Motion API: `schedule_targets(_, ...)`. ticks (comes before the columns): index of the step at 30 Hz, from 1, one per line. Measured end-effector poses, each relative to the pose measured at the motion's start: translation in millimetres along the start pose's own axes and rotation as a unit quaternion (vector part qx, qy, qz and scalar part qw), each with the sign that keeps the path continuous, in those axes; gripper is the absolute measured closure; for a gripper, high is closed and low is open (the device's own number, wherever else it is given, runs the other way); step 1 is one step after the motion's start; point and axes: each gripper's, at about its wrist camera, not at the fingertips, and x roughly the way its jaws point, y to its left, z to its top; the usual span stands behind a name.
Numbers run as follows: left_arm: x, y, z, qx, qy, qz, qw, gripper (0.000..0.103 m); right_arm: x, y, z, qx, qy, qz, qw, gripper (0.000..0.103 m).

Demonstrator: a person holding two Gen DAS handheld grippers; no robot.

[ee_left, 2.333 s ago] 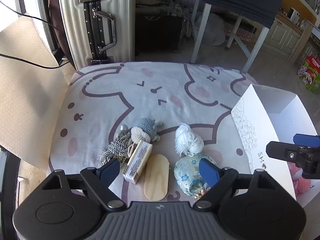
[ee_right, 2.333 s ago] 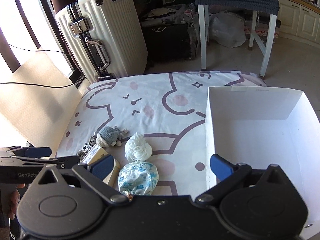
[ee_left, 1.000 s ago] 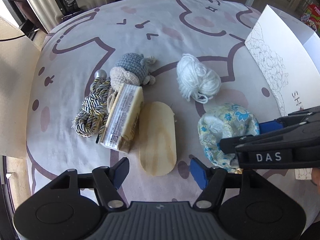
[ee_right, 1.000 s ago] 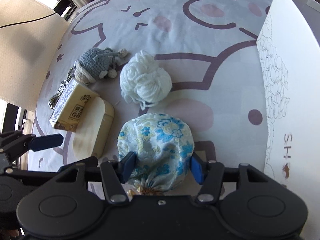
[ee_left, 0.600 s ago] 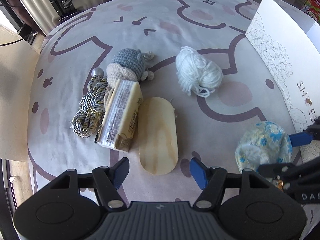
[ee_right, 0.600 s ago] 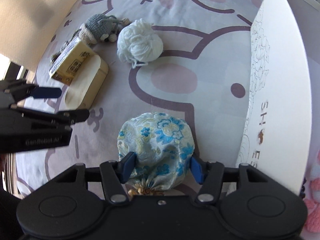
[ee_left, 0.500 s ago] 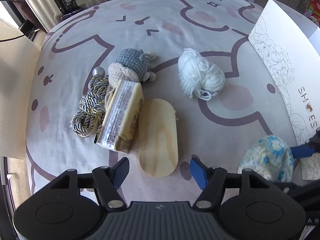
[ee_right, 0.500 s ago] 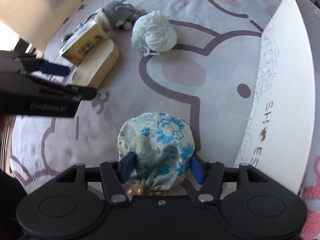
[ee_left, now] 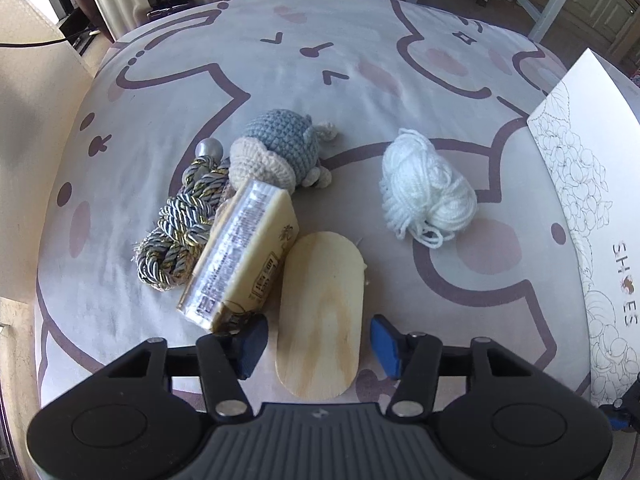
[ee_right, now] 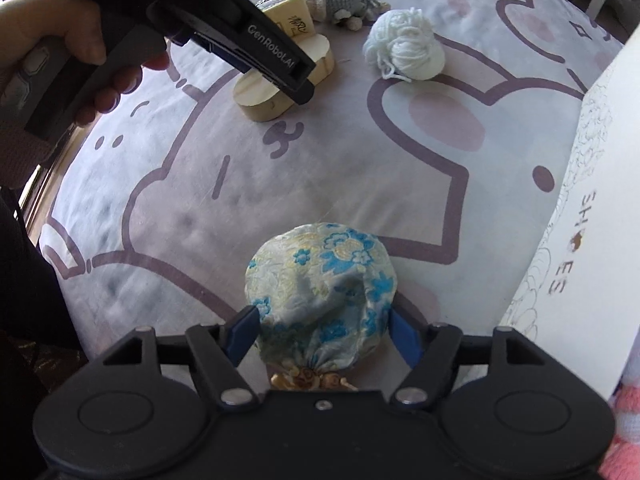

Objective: Organize objects
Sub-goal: 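Grasp the wooden oval block with the left gripper while the right gripper holds the pouch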

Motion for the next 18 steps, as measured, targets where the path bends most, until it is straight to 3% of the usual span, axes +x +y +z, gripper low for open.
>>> schedule_targets(1, 1, 1, 0, -0.001, 0.006, -0.002, 1.0000, 0.058, -2, 0, -1, 0.005, -0.005, 0.000, 1.000, 0.022)
schedule_targets(4, 0, -2, -1, 0.011, 0.016, -0.003, 0.9998, 0.058, -4, 5, -6, 0.007, -0.020, -0.004, 1.000, 0.014)
schedule_targets(14, -6, -17, -32, 0.091, 0.052, -0.024, 0.9942, 0.058, 19, 20, -15, -0.034, -0.021, -0.047, 0.998, 0.013)
schedule_targets(18, -8, -15, -38, 0.067, 0.050, -0.019, 0.9963, 0.057, 24, 26, -16, -0.049, -0.026, -0.051, 0.997, 0.013)
